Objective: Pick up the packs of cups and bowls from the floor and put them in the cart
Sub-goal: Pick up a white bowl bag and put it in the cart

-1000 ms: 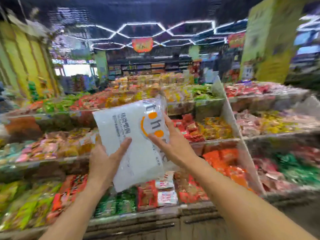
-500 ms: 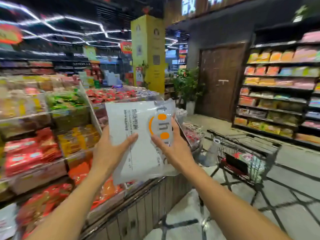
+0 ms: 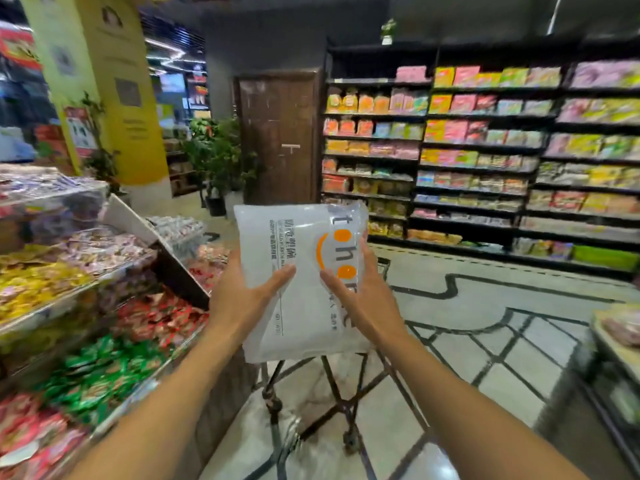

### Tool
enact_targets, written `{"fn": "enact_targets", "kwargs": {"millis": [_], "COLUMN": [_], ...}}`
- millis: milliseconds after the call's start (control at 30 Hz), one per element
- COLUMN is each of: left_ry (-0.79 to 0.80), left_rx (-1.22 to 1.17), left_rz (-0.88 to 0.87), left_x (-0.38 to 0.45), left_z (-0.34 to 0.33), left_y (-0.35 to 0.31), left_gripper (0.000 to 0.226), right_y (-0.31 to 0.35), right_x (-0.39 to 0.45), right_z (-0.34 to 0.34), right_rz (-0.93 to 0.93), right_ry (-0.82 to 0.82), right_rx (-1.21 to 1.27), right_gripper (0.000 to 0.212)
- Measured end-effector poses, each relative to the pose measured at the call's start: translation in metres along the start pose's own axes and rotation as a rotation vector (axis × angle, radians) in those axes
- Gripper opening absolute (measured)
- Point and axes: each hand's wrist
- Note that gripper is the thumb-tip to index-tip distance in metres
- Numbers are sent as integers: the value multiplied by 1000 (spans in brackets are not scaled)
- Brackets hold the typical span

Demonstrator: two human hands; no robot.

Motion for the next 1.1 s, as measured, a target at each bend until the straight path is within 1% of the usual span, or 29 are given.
{"fn": "enact_targets", "kwargs": {"millis": [100, 200, 367, 567, 667, 767, 867, 933, 1000, 1100], "left_ry": [47, 78, 129, 165, 168, 165, 130, 102, 91, 77], "left_rx": [-96, -138, -88, -75, -68, -75, -94, -92, -76, -47], "left_rz": [18, 47, 48, 110, 131, 167, 229, 248, 264, 299], "left_x": [58, 114, 183, 238, 263, 287, 313, 329, 343, 359], "left_z": [-54, -106, -185, -281, -331, -382, -428, -455, -477, -501], "left_y": [25, 54, 82, 124, 146, 163, 180, 192, 203, 228], "left_gripper": [65, 75, 72, 69, 63, 59, 62, 70, 75, 67], "right_y": [-26, -48, -94, -167, -206, -244, -277, -299, -319, -340], "right_x": [69, 135, 221, 303, 349, 402, 455, 489, 519, 557], "right_z": [14, 28, 48, 65, 74, 86, 99, 104, 105, 100], "right_rz": [-44, -84, -143, -233, -265, -235, -228, -240, -249, -258], "right_ry": [-65, -81, -111, -103, -90, -58, -7, 17, 55, 112], "right_rx": [-41, -78, -87, -93, -99, -84, -80, -79, -93, -108], "right_gripper": [104, 105, 104, 100, 108, 102, 103, 106, 105, 104]}}
Point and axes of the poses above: each hand's wrist, its own x-axis towards the middle knuckle, its own z-axis out of the back of the hand, y = z × x, and after that the axes turned 12 degrees about -z, right-handed
